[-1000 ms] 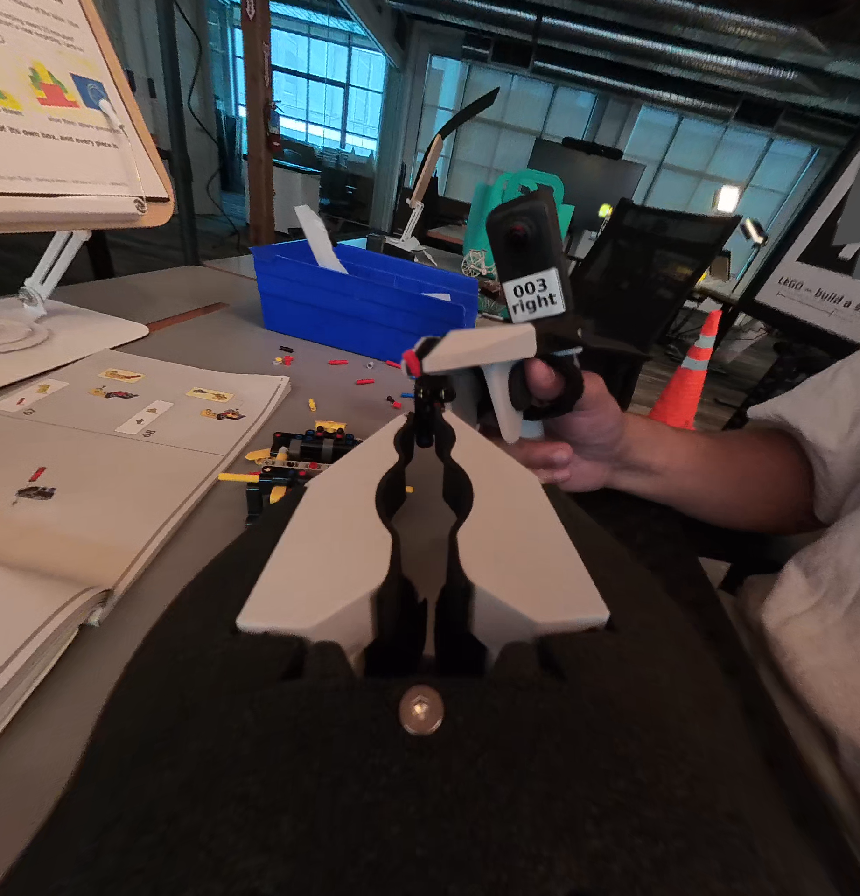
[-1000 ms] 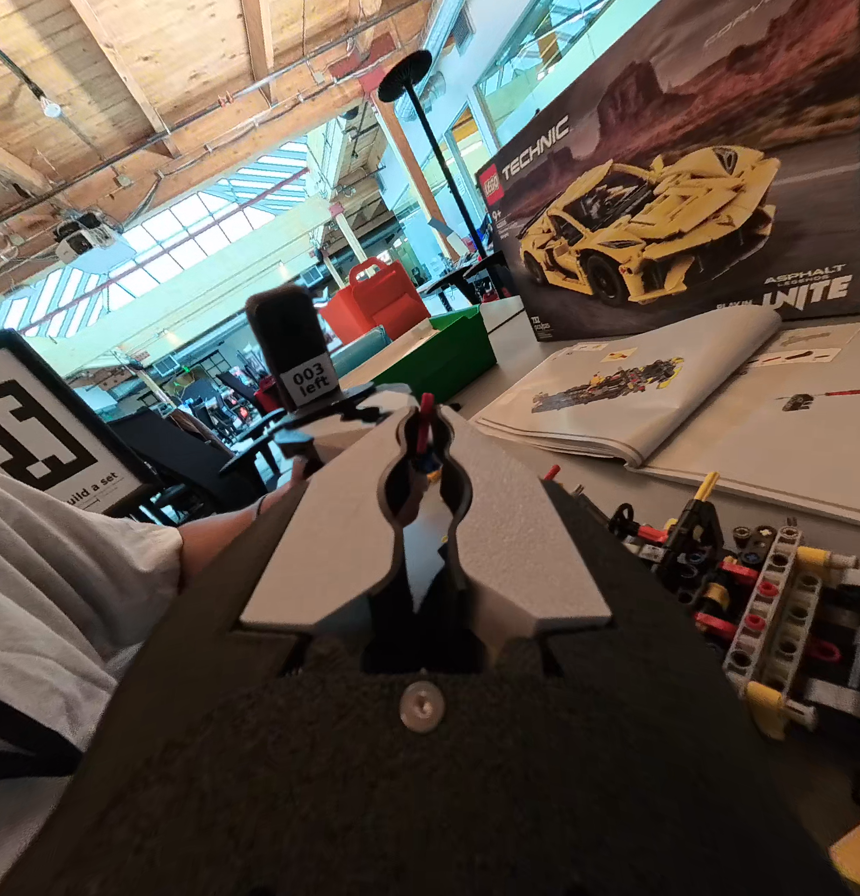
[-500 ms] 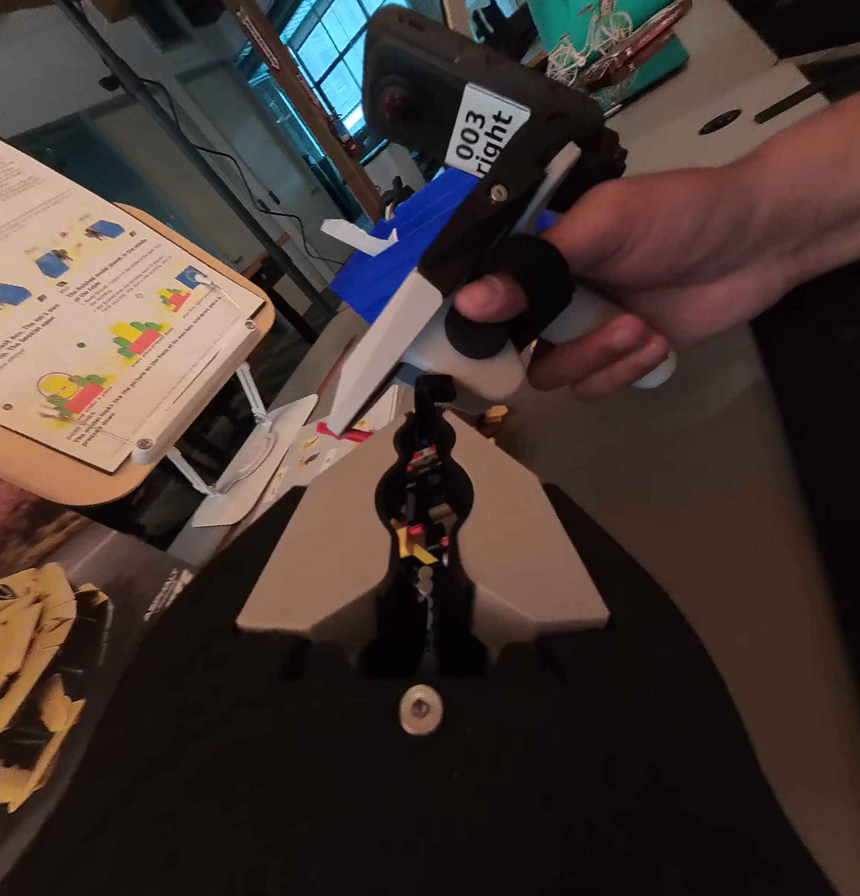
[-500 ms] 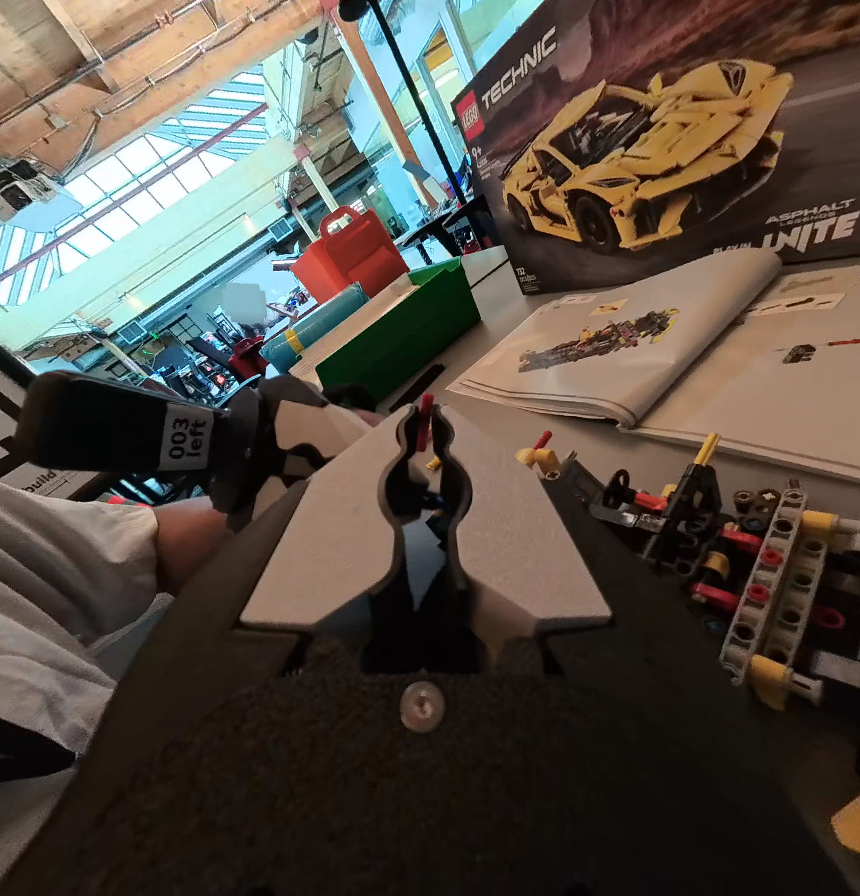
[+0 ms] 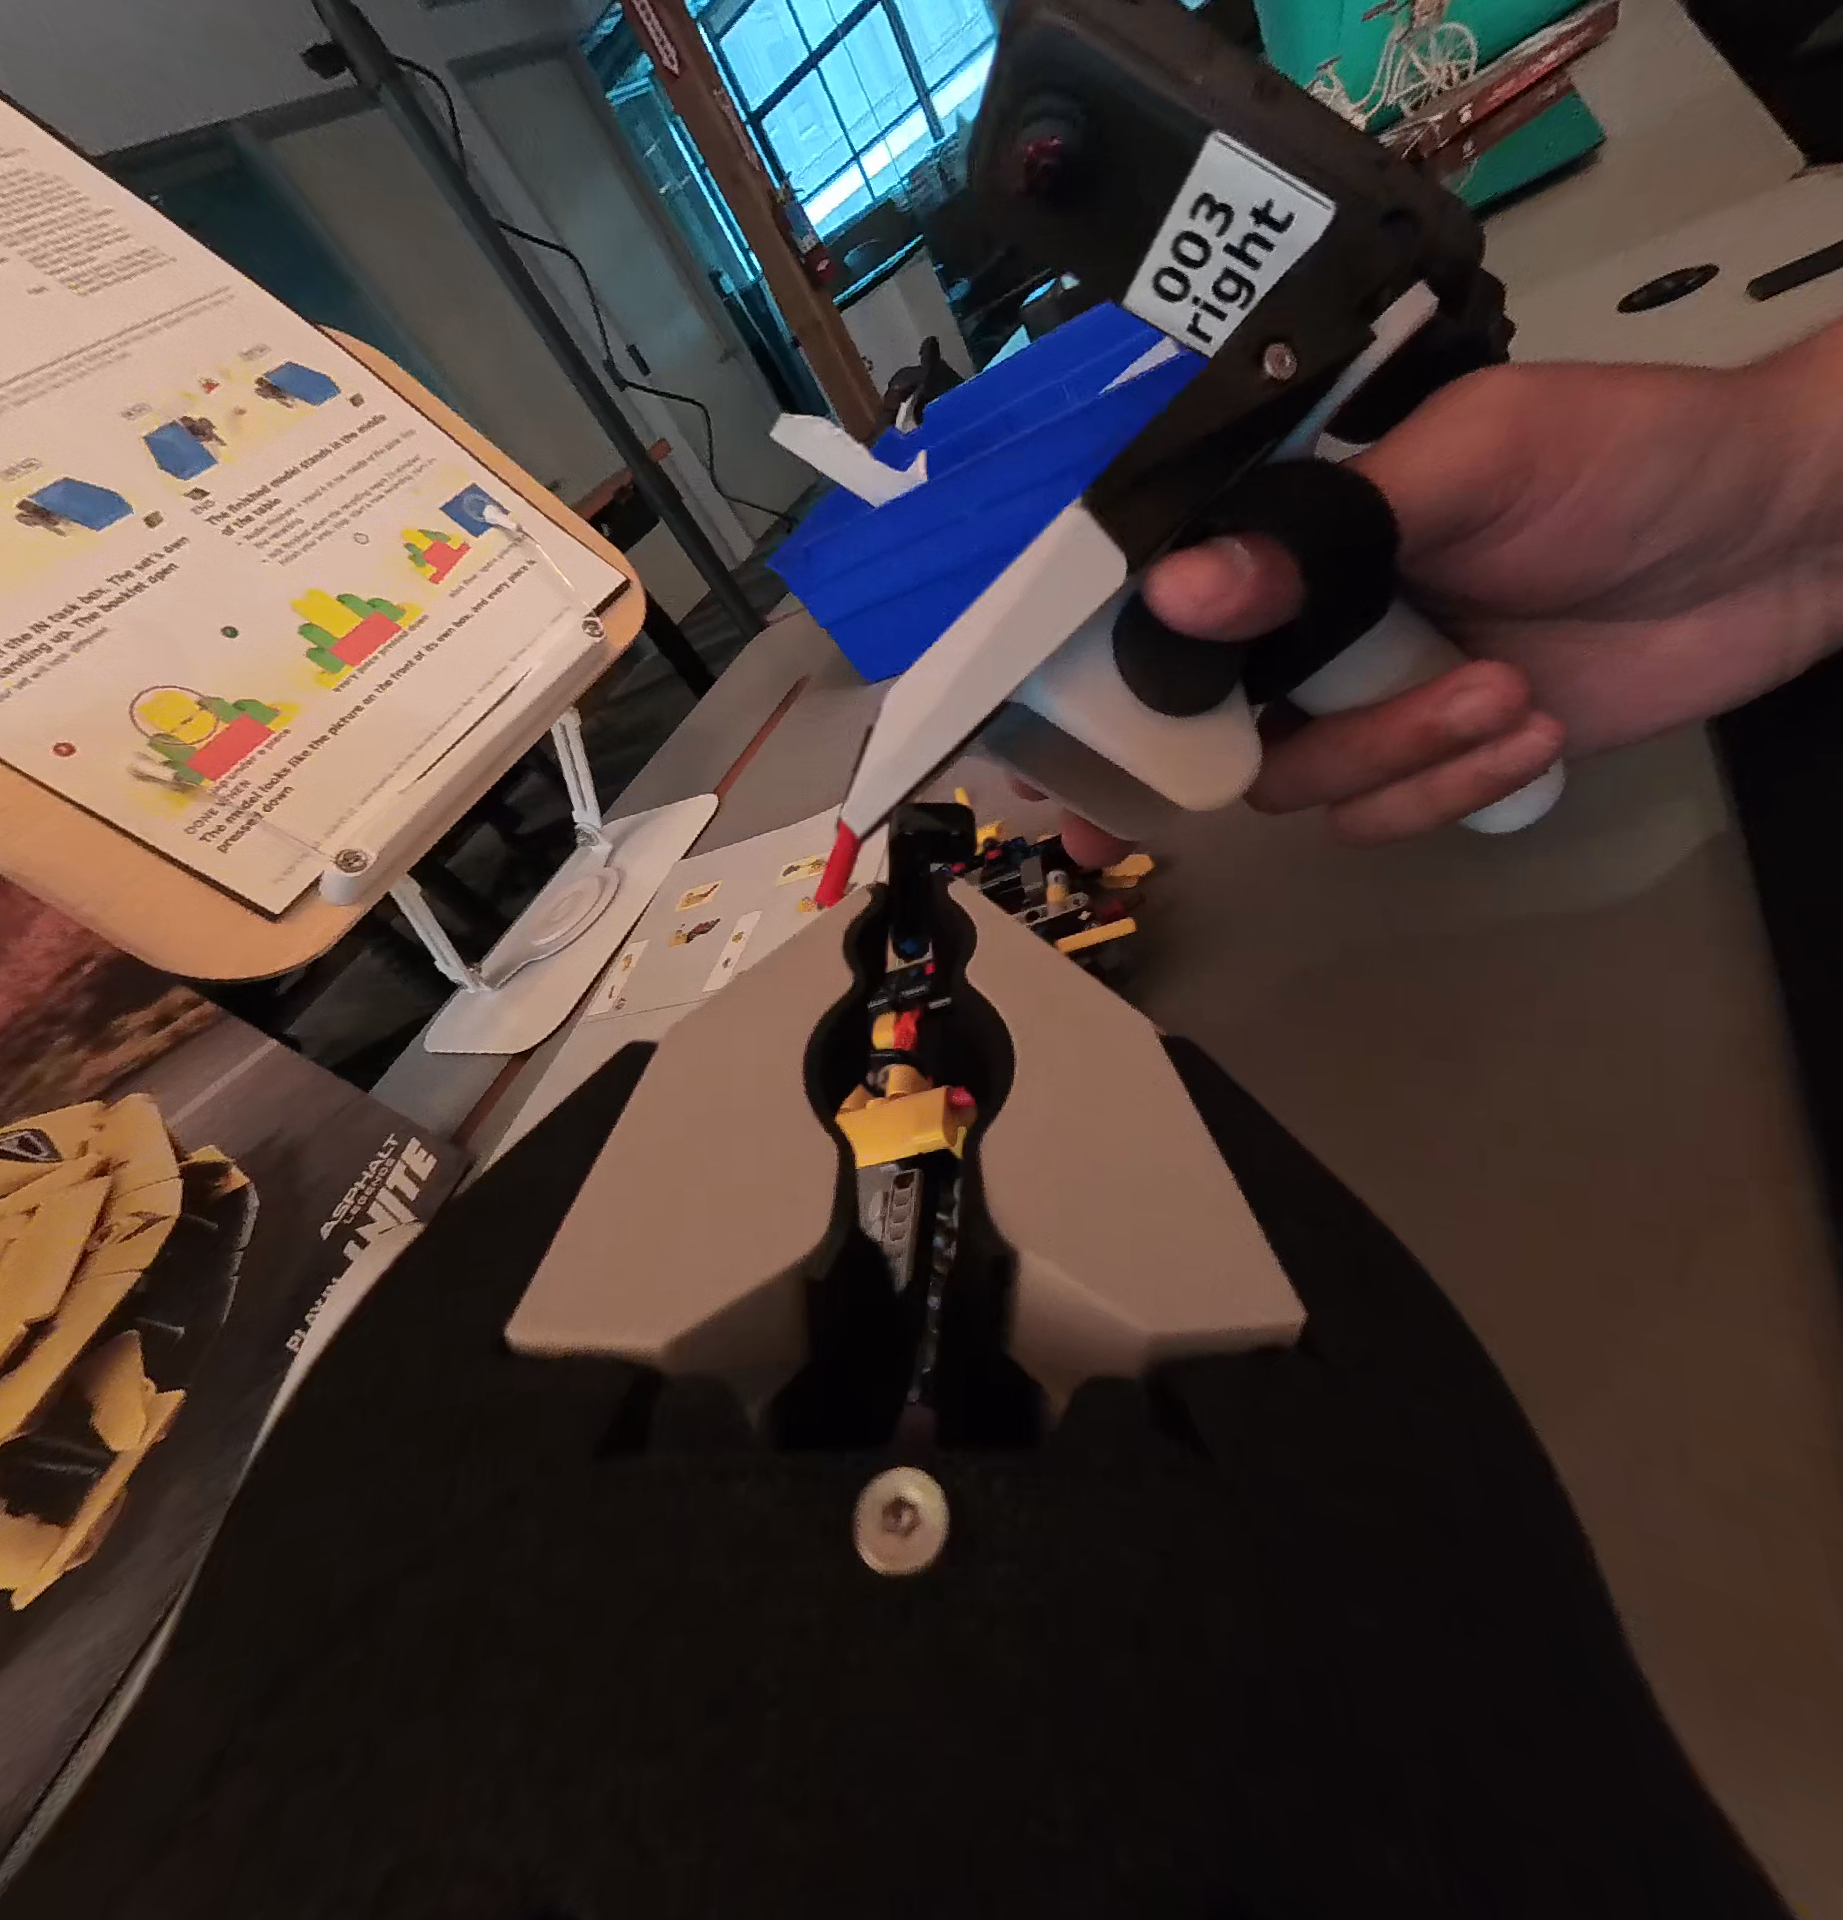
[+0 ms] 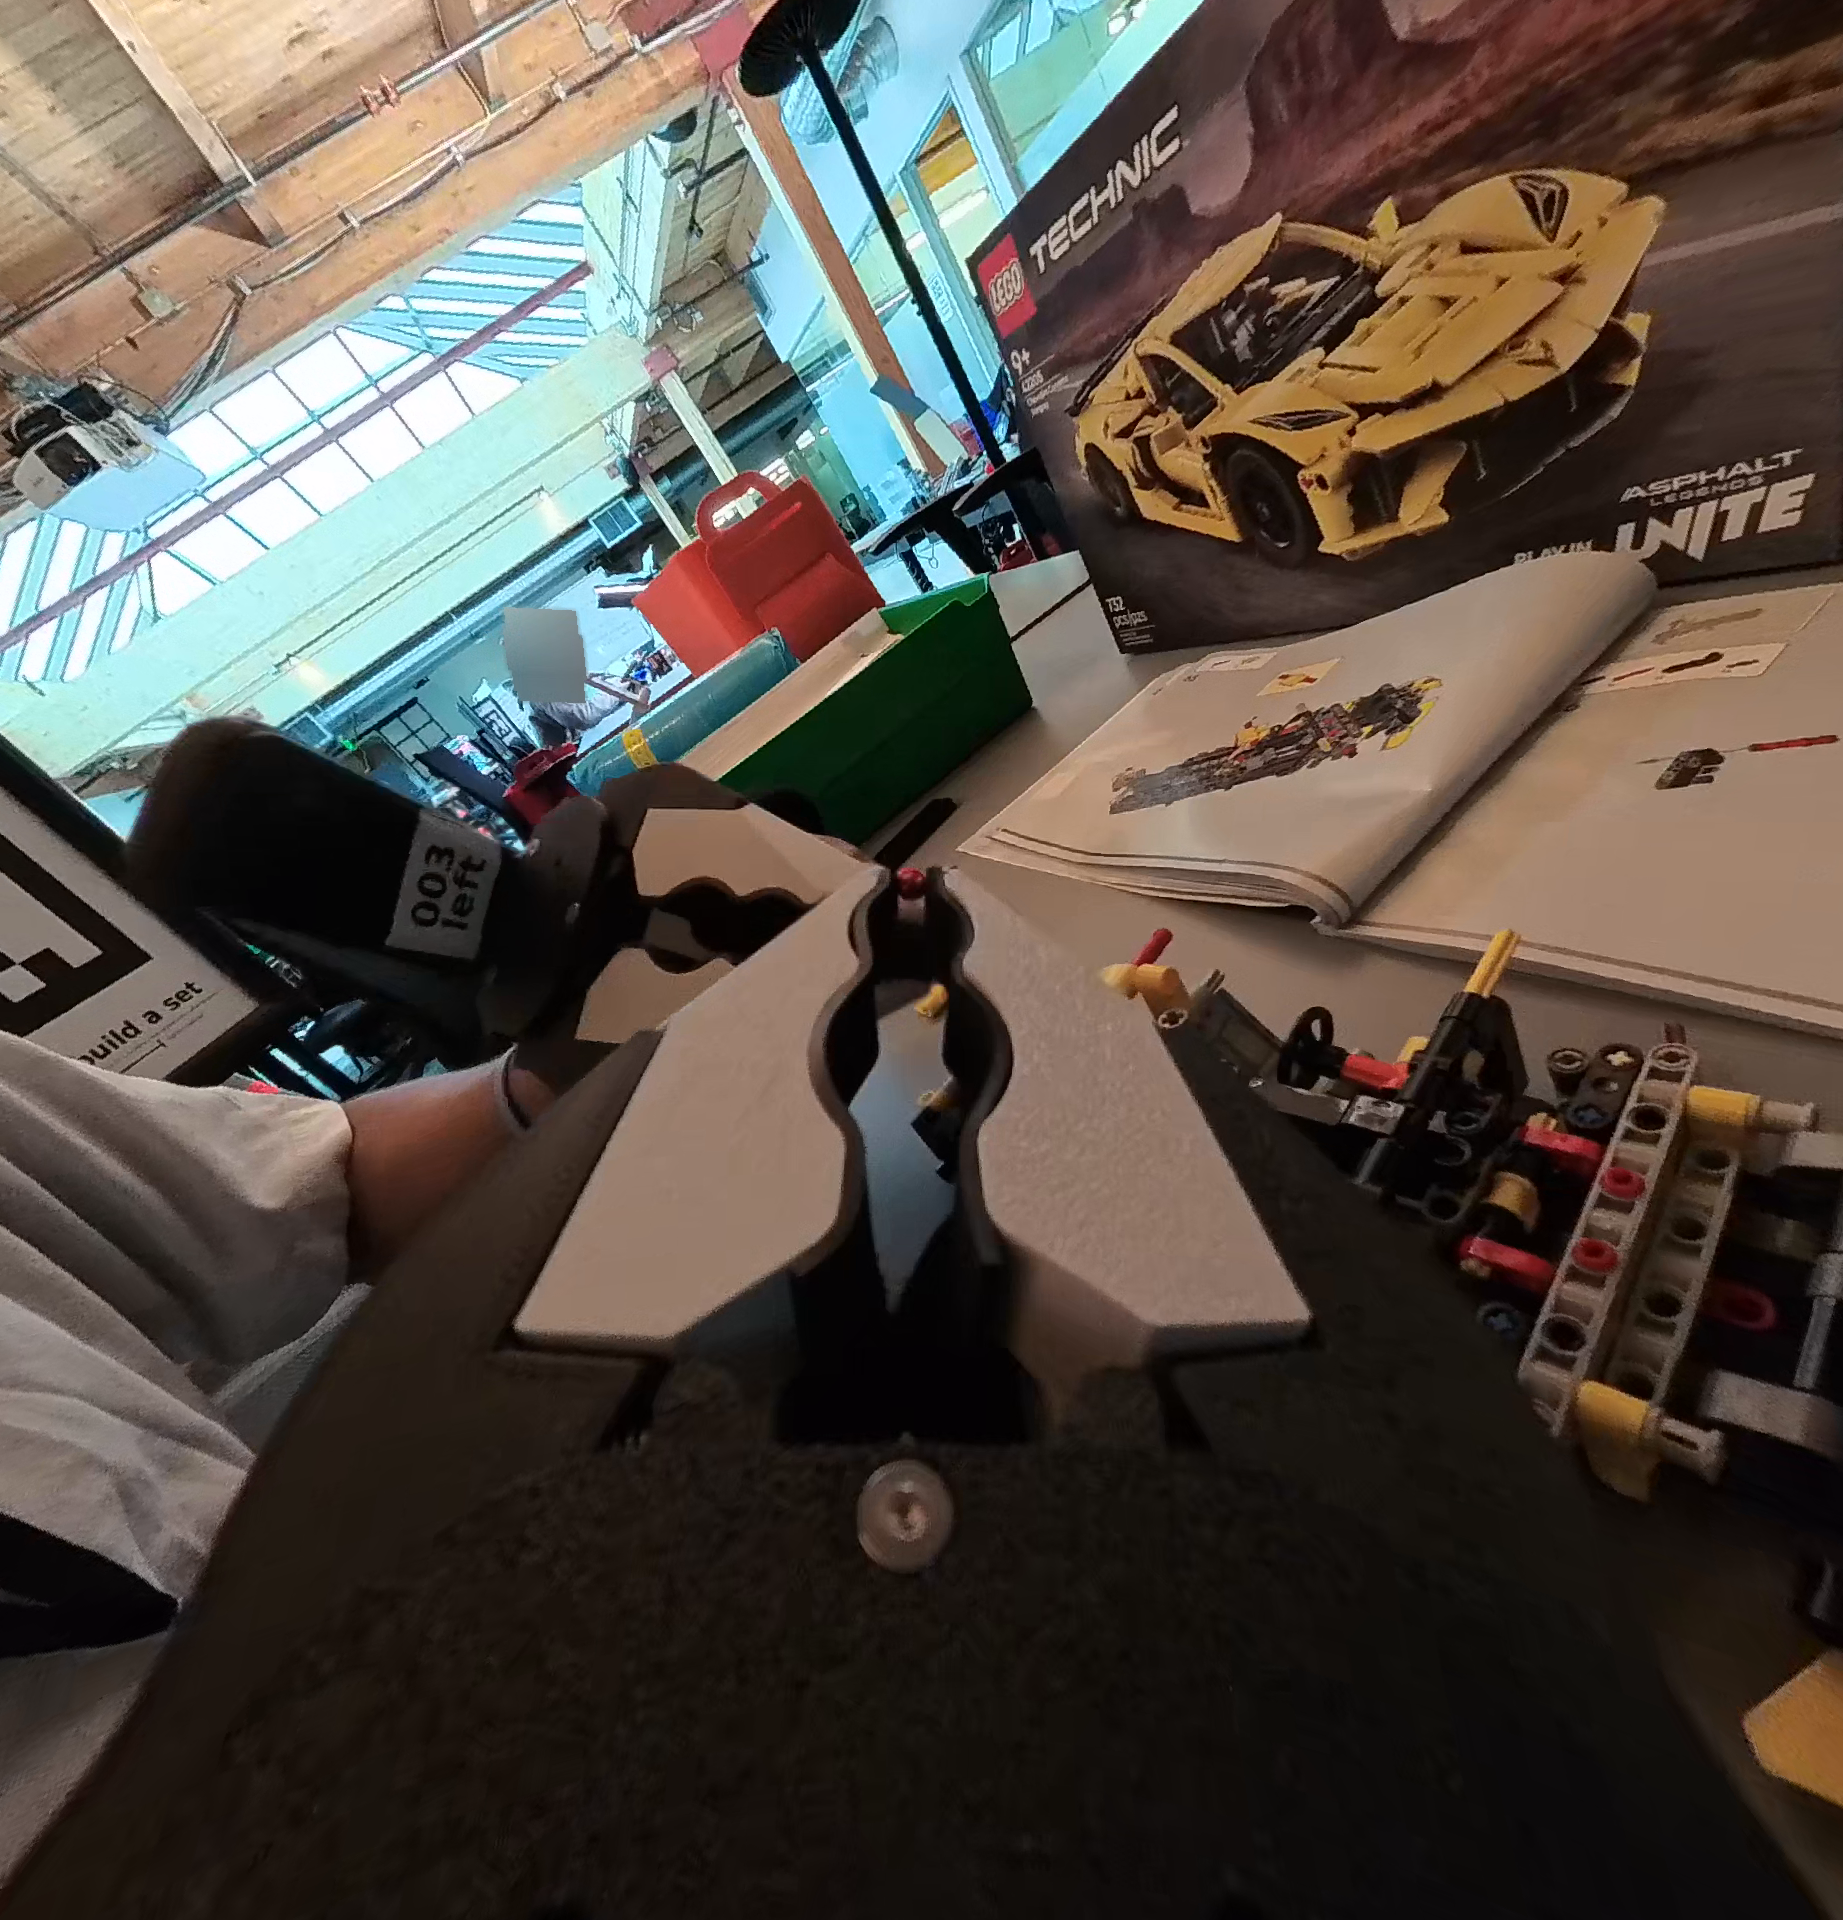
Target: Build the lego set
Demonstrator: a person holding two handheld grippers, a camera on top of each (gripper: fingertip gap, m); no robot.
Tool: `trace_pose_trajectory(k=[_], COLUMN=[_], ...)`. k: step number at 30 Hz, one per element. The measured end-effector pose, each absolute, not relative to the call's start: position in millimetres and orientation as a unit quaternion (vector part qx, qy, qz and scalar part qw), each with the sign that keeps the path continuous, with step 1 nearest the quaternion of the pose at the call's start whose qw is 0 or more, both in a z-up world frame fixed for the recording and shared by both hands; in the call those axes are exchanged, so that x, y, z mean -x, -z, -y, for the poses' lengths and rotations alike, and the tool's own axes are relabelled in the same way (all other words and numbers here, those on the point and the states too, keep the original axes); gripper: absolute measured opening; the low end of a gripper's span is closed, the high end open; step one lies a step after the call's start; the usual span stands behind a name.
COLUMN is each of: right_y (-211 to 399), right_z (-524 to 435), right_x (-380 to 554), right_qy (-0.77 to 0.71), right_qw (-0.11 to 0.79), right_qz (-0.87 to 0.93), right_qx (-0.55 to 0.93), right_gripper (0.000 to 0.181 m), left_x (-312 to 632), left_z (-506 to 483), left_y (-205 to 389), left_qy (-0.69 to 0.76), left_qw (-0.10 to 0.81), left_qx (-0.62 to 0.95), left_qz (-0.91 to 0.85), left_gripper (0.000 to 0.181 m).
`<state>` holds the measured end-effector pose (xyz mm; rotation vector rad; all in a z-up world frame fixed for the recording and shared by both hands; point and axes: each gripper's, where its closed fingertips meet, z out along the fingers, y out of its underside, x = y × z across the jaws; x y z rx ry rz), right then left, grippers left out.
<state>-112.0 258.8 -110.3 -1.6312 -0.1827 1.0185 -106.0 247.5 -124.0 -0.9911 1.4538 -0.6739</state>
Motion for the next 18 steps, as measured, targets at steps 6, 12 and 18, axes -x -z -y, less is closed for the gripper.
trace_pose_trajectory(k=[6, 12, 18], right_y=[104.6, 95.5, 64.7], right_z=[-256.5, -249.2, -227.5], right_x=[103.8, 102.2, 120.2], right_qy=[-0.419, -0.403, -0.474], right_qw=[0.583, 0.602, 0.615], right_qz=[0.089, 0.116, 0.171], right_qx=[0.69, 0.679, 0.607], right_gripper=[0.004, 0.004, 0.004], left_x=[108.7, 111.8, 123.5], left_z=[-257.4, -247.8, -219.9], left_y=[121.5, 103.8, 82.3], left_qy=[0.289, 0.452, 0.669], left_qw=[0.59, 0.523, 0.338], left_qx=[0.443, 0.472, 0.451], left_qz=[-0.61, -0.548, -0.484], left_gripper=[0.007, 0.007, 0.008])
